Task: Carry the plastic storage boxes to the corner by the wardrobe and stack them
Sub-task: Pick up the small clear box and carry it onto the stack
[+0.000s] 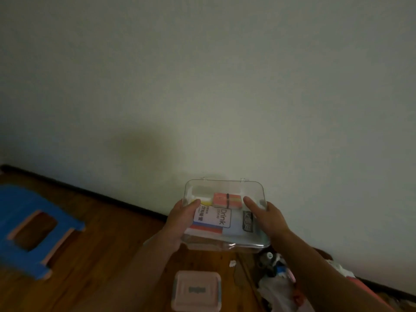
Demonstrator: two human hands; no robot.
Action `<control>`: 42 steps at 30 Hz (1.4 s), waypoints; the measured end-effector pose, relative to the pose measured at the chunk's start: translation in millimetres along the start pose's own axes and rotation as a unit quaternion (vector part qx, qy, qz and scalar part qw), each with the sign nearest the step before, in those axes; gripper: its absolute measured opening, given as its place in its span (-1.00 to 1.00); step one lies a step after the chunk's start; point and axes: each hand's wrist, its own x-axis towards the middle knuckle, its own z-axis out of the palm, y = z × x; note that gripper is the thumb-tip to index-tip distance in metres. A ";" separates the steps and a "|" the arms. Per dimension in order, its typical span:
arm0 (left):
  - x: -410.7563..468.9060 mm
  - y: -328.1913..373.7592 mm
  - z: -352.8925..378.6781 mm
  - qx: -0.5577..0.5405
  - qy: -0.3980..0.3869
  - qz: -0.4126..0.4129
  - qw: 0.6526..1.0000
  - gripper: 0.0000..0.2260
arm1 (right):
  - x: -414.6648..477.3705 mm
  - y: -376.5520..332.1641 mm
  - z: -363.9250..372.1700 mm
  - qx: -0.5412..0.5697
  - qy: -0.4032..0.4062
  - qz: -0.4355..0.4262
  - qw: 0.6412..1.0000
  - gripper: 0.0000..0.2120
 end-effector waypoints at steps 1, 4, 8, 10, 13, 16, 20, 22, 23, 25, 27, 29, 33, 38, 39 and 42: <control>-3.8 0.6 -2.4 -0.006 0.006 0.000 1.000 -0.70 | -0.4 -0.5 2.6 0.005 -0.008 -0.007 1.000 -0.60; -20.8 -1.2 -9.0 -0.037 0.051 0.004 0.998 -0.69 | -5.4 -11.1 8.5 0.019 -0.041 -0.031 0.998 -0.70; -42.6 -9.3 -20.5 -0.085 0.108 0.011 0.990 -0.69 | -9.3 -21.7 20.2 0.017 -0.095 -0.058 0.994 -0.69; -59.8 -18.8 -29.2 -0.098 0.138 0.020 0.985 -0.73 | -16.2 -27.5 29.9 0.011 -0.135 -0.077 0.988 -0.65; -84.5 -32.6 -43.1 -0.121 0.169 0.020 0.978 -0.74 | -26.5 -33.4 47.7 0.000 -0.180 -0.088 0.980 -0.64; -113.8 -46.1 -58.0 -0.125 0.208 0.021 0.970 -0.75 | -41.1 -35.0 68.5 -0.010 -0.225 -0.090 0.970 -0.58; -148.7 -59.3 -79.8 -0.137 0.232 0.027 0.963 -0.74 | -63.3 -40.8 95.6 -0.027 -0.277 -0.110 0.954 -0.62; -167.3 -66.6 -95.0 -0.166 0.250 0.033 0.953 -0.74 | -76.9 -45.6 115.0 -0.042 -0.302 -0.133 0.943 -0.64; -173.6 -68.1 -99.4 -0.176 0.258 0.034 0.949 -0.75 | -81.7 -47.0 120.3 -0.046 -0.308 -0.141 0.940 -0.65; -192.9 -77.4 -114.9 -0.202 0.288 0.042 0.935 -0.76 | -98.7 -50.7 140.2 -0.056 -0.334 -0.162 0.927 -0.65; -213.7 -90.7 -131.9 -0.217 0.315 0.045 0.923 -0.75 | -119.3 -53.6 162.5 -0.073 -0.361 -0.166 0.915 -0.63; -234.3 -103.4 -148.0 -0.233 0.334 0.048 0.912 -0.74 | -139.6 -54.4 184.6 -0.078 -0.377 -0.165 0.908 -0.63; -281.2 -135.4 -179.5 -0.262 0.372 0.046 0.889 -0.73 | -190.1 -51.4 225.3 -0.101 -0.418 -0.181 0.884 -0.62; -336.3 -169.4 -218.1 -0.286 0.398 0.051 0.870 -0.69 | -250.4 -47.2 266.3 -0.132 -0.462 -0.211 0.851 -0.61; -350.2 -176.6 -227.7 -0.290 0.403 0.056 0.866 -0.69 | -265.7 -46.7 275.1 -0.131 -0.468 -0.213 0.848 -0.63; -389.7 -199.9 -256.2 -0.301 0.415 0.069 0.856 -0.70 | -313.5 -44.9 301.4 -0.137 -0.491 -0.219 0.832 -0.64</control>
